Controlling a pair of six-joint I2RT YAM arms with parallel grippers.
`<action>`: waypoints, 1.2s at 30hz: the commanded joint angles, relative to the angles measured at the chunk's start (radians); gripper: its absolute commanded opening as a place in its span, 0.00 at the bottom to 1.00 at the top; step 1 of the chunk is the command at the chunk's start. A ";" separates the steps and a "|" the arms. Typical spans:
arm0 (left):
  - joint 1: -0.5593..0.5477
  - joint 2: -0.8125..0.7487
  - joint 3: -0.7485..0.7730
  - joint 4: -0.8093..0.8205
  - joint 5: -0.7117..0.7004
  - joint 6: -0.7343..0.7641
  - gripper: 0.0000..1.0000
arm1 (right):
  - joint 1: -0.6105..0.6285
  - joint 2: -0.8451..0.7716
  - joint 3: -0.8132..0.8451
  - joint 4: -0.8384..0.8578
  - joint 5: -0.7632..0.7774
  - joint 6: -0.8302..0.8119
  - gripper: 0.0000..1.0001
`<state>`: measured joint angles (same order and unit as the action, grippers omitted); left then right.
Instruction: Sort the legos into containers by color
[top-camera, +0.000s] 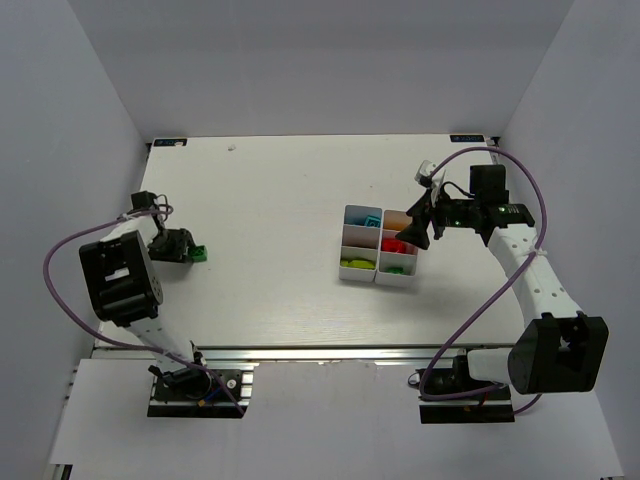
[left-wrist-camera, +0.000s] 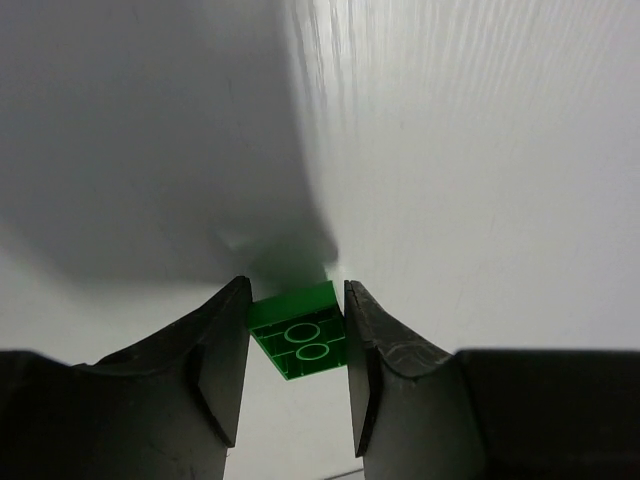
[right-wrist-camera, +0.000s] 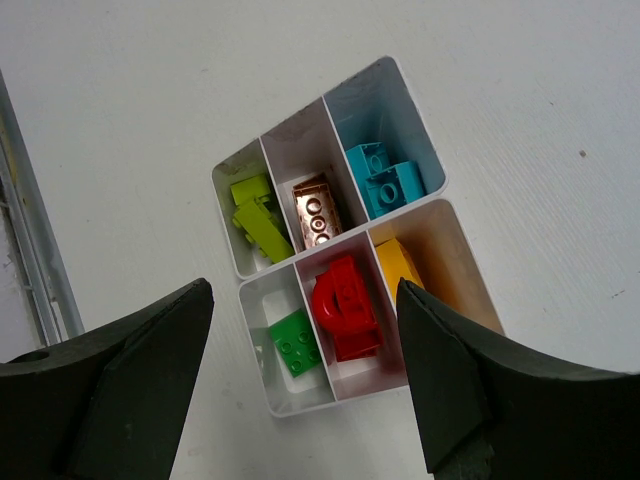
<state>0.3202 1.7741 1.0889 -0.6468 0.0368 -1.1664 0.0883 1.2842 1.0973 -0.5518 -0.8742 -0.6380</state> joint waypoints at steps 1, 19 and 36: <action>-0.019 -0.154 -0.041 0.039 0.100 0.094 0.12 | 0.005 -0.022 0.026 0.000 -0.017 -0.012 0.79; -1.030 -0.507 -0.100 0.591 0.000 0.532 0.00 | -0.019 -0.189 -0.037 0.343 0.207 0.224 0.79; -1.411 -0.068 0.193 0.638 -0.483 0.749 0.00 | -0.070 -0.324 -0.129 0.454 0.414 0.334 0.63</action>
<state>-1.0721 1.7016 1.2304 -0.0486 -0.3027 -0.4572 0.0299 0.9844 0.9672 -0.1467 -0.4919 -0.3168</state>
